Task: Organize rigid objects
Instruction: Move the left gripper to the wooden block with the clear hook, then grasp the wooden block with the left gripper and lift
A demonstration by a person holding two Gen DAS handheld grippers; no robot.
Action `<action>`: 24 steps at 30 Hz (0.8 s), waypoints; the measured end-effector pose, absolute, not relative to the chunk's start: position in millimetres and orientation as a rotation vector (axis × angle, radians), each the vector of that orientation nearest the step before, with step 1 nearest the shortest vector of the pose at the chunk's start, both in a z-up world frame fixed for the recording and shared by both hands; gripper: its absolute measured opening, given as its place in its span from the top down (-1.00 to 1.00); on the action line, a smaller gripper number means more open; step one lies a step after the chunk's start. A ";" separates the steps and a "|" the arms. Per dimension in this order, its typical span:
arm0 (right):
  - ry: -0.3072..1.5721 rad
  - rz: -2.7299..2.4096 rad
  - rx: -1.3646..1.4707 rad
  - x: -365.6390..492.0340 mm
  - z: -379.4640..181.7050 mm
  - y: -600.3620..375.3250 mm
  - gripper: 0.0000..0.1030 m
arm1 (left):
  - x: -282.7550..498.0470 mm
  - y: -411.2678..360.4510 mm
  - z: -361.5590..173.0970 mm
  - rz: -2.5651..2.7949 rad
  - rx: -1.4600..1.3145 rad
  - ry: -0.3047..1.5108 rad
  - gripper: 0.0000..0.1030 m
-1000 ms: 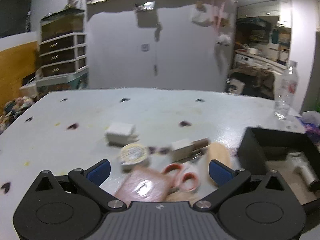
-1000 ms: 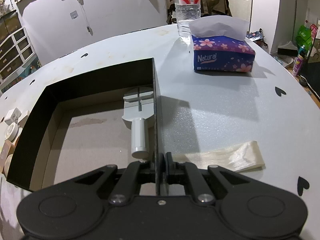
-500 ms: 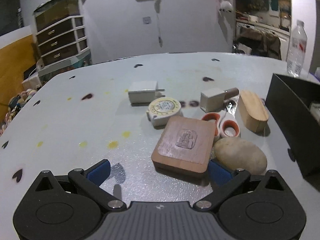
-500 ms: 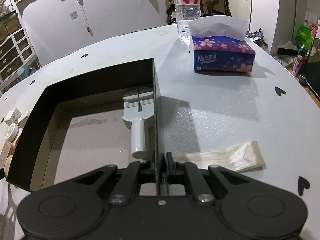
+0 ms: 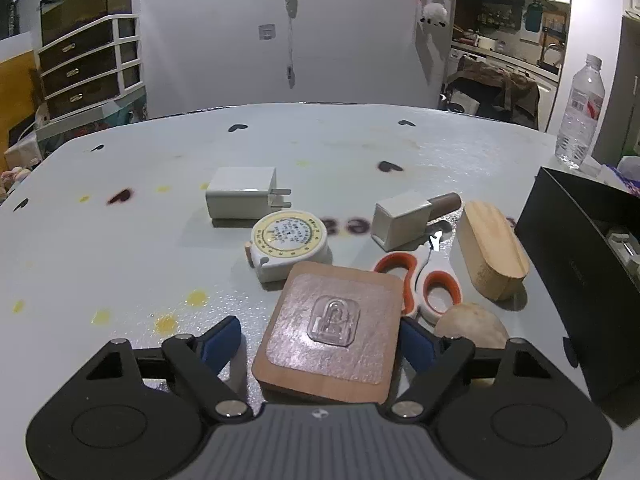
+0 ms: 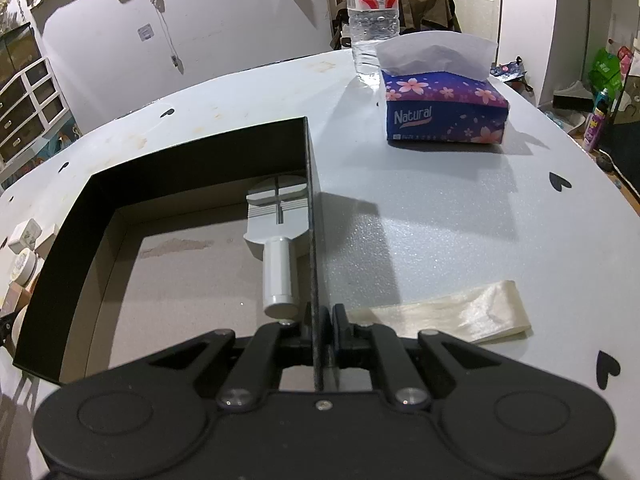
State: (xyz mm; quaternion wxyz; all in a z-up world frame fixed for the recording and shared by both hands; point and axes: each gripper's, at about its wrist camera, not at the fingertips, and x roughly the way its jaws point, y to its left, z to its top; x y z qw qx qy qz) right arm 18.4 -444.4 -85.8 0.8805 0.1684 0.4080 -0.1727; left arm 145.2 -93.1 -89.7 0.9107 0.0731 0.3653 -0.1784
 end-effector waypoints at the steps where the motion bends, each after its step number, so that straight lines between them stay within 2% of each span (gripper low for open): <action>1: 0.850 -0.360 0.351 18.4 -85.8 -444.3 0.83 | 145.0 -93.4 -89.1 -0.375 0.150 0.755 -0.56; 8: 0.849 -0.359 0.353 18.3 -85.8 -444.4 0.82 | 154.2 -98.6 -85.3 -0.428 0.144 0.789 -0.51; 12: 0.846 -0.360 0.357 18.1 -85.7 -444.3 0.82 | 157.2 -102.5 -82.4 -0.451 0.176 0.808 -0.33; 19: 0.843 -0.358 0.361 17.3 -86.0 -445.1 0.82 | 150.3 -98.0 -80.6 -0.435 0.202 0.830 -0.32; 24: 0.844 -0.357 0.359 17.0 -86.0 -445.4 0.82 | 144.3 -89.2 -66.2 -0.362 0.155 0.777 -0.31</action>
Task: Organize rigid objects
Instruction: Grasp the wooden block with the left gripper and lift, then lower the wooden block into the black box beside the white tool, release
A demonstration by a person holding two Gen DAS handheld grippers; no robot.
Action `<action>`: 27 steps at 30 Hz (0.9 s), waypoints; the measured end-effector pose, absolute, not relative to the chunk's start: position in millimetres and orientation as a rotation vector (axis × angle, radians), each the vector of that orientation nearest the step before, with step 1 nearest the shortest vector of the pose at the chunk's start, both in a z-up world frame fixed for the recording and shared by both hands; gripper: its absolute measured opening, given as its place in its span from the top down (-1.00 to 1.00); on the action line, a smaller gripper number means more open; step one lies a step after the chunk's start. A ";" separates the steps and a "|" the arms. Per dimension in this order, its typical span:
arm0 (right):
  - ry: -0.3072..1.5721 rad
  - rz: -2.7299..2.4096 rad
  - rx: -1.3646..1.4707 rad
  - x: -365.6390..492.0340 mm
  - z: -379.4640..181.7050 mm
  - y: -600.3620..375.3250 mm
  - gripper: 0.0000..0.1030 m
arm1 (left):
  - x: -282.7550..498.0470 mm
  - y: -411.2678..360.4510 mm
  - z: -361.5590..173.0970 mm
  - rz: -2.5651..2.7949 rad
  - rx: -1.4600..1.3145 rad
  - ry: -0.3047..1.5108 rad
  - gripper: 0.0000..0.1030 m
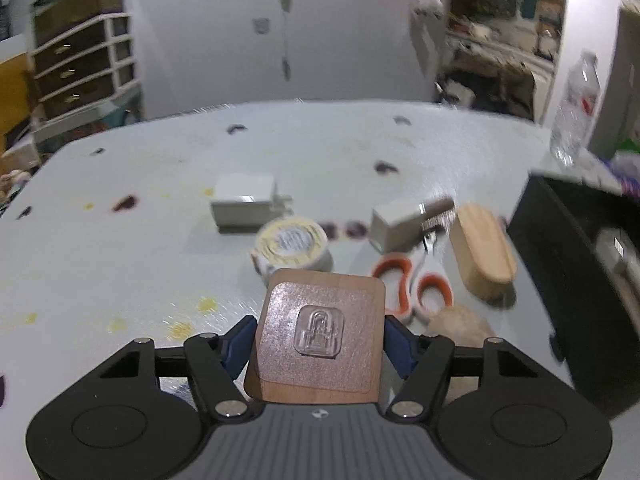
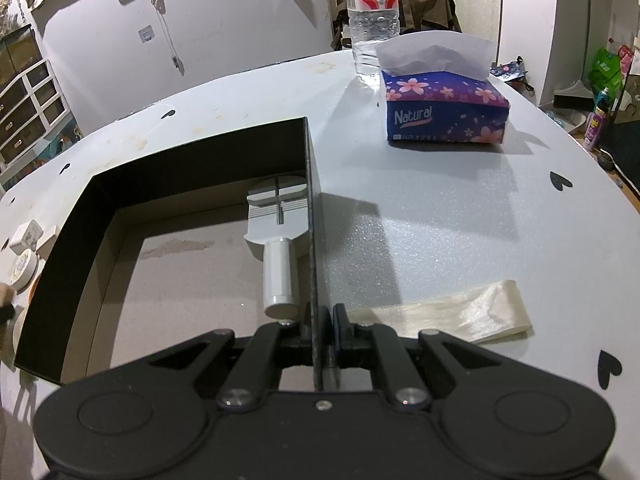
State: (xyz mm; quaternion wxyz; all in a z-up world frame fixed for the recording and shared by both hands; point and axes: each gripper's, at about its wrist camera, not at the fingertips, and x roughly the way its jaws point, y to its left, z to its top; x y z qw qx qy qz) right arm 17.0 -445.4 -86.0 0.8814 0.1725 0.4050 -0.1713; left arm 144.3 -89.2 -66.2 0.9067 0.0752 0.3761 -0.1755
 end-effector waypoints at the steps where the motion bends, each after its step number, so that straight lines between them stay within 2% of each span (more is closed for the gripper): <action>1: 0.844 -0.357 0.359 16.9 -86.0 -445.2 0.82 | 143.2 -88.1 -60.2 -0.354 0.133 0.766 -0.31; 5: 0.844 -0.358 0.359 17.0 -85.9 -445.2 0.82 | 137.4 -96.5 -31.2 -0.379 0.034 0.733 -0.31; 11: 0.854 -0.360 0.337 19.4 -85.1 -443.0 0.83 | 125.1 -151.5 5.2 -0.580 -0.059 0.702 -0.31; 15: 0.857 -0.361 0.334 19.9 -84.4 -442.3 0.83 | 126.5 -195.9 12.0 -0.678 -0.125 0.760 -0.31; 21: 0.854 -0.359 0.340 19.3 -84.4 -442.5 0.82 | 127.9 -258.2 1.3 -0.747 -0.174 0.899 -0.31; 27: 0.854 -0.356 0.338 18.2 -84.5 -442.9 0.83 | 151.0 -299.4 -40.9 -0.654 -0.185 1.094 -0.32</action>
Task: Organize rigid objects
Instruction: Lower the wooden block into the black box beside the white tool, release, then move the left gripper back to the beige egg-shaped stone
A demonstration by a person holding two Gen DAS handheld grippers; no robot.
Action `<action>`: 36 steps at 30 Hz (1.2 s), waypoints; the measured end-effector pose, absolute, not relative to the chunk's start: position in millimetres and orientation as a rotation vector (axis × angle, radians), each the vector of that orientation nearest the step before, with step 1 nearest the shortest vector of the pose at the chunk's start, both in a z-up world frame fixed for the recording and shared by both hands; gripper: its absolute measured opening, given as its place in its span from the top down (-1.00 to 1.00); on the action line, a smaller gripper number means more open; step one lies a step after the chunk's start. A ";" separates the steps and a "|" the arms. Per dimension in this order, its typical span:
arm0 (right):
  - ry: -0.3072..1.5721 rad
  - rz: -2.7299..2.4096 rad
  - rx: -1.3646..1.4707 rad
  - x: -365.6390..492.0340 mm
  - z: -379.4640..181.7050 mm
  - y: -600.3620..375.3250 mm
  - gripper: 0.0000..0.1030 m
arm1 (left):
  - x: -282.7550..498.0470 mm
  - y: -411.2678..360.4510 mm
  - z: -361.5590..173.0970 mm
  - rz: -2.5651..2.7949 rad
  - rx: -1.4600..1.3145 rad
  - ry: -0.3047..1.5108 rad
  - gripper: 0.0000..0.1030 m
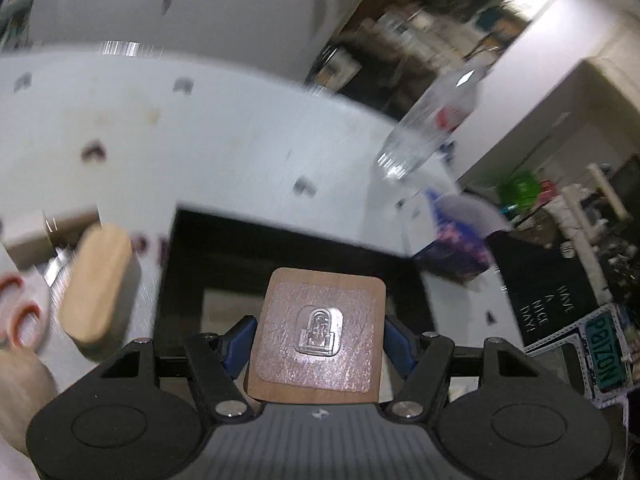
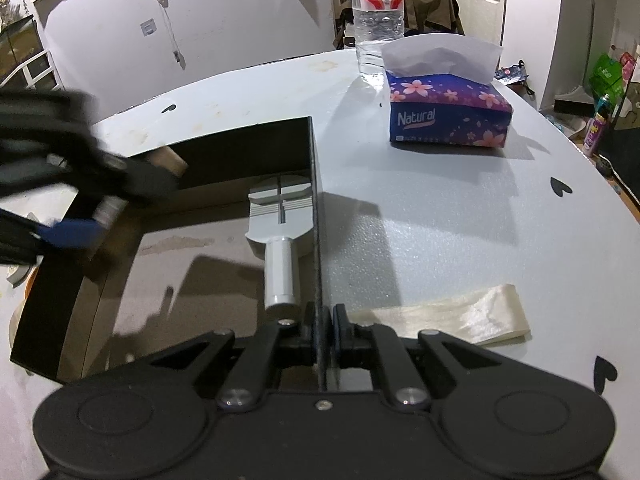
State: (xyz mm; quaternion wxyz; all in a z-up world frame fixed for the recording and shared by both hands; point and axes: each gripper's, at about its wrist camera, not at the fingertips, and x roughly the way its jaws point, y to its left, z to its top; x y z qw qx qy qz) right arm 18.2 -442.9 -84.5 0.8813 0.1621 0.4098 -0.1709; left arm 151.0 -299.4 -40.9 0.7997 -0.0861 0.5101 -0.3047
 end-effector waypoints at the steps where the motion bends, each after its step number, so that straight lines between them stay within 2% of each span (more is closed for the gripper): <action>1: 0.853 -0.355 0.339 18.1 -84.5 -443.2 0.82 | 154.4 -304.0 -48.1 -0.639 -0.190 1.125 -0.32; 4: 0.852 -0.351 0.344 17.5 -84.5 -444.2 0.82 | 160.3 -317.3 -63.7 -0.583 -0.190 1.165 -0.32; 12: 0.850 -0.344 0.347 17.3 -84.6 -445.4 0.82 | 168.1 -333.3 -76.2 -0.526 -0.173 1.118 -0.33; 16: 0.847 -0.341 0.352 17.0 -85.1 -446.3 0.81 | 170.6 -329.9 -77.3 -0.532 -0.235 1.106 -0.52; 29: 0.847 -0.341 0.352 16.9 -85.2 -446.4 0.81 | 161.4 -332.8 -71.7 -0.594 -0.173 1.118 -0.54; 36: 0.846 -0.345 0.359 16.5 -85.5 -446.4 0.81 | 143.1 -321.2 -45.0 -0.666 -0.107 1.027 -0.80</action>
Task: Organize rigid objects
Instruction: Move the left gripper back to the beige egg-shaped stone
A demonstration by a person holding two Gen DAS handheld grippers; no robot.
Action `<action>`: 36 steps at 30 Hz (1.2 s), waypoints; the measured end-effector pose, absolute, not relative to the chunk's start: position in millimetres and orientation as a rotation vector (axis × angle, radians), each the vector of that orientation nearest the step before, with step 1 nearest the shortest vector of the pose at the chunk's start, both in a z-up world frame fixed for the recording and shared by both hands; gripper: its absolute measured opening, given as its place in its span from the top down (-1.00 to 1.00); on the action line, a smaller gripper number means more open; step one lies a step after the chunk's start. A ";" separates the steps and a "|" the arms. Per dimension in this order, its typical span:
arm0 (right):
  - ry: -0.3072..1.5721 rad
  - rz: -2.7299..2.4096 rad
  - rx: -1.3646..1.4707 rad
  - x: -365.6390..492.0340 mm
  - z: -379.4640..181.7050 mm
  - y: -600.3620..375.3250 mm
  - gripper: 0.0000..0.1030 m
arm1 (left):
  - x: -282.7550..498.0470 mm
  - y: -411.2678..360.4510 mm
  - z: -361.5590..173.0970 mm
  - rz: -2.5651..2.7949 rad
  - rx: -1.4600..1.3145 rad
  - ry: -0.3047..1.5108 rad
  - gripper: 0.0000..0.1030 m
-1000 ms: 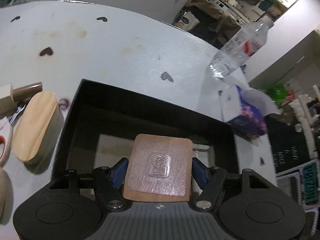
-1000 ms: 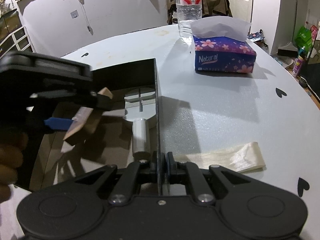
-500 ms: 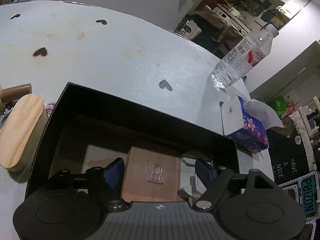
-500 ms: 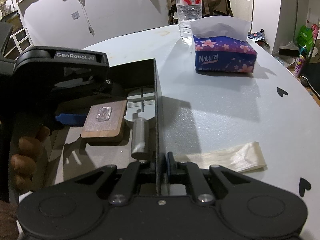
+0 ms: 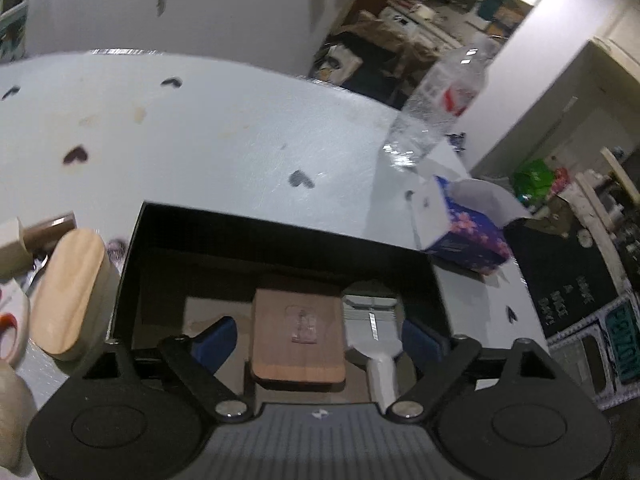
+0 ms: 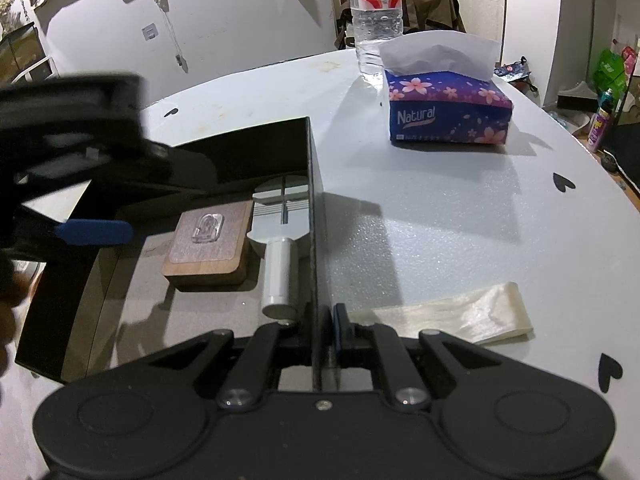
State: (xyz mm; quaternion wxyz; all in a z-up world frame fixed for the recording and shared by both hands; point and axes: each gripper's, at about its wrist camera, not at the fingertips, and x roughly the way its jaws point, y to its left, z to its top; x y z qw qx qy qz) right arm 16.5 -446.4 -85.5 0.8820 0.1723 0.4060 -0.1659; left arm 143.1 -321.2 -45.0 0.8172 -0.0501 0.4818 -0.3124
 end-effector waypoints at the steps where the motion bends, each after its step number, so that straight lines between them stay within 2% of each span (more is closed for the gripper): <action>1: 0.846 -0.346 0.359 16.9 -85.5 -446.5 0.82 | 139.4 -318.3 -40.3 -0.681 -0.100 1.011 -0.85; 7: 0.844 -0.353 0.359 17.5 -85.9 -446.4 0.84 | 119.9 -296.0 -13.4 -0.717 -0.056 0.871 -0.94; 15: 0.849 -0.363 0.340 18.3 -85.5 -443.8 0.85 | 106.6 -234.9 3.3 -0.641 -0.021 0.689 -0.97; 26: 0.855 -0.382 0.313 20.5 -83.6 -441.1 0.92 | 107.2 -145.4 -28.8 -0.469 0.042 0.687 -0.97; 36: 0.860 -0.397 0.295 22.5 -82.9 -438.6 0.92 | 96.3 -128.6 -65.5 -0.427 0.105 0.734 -0.97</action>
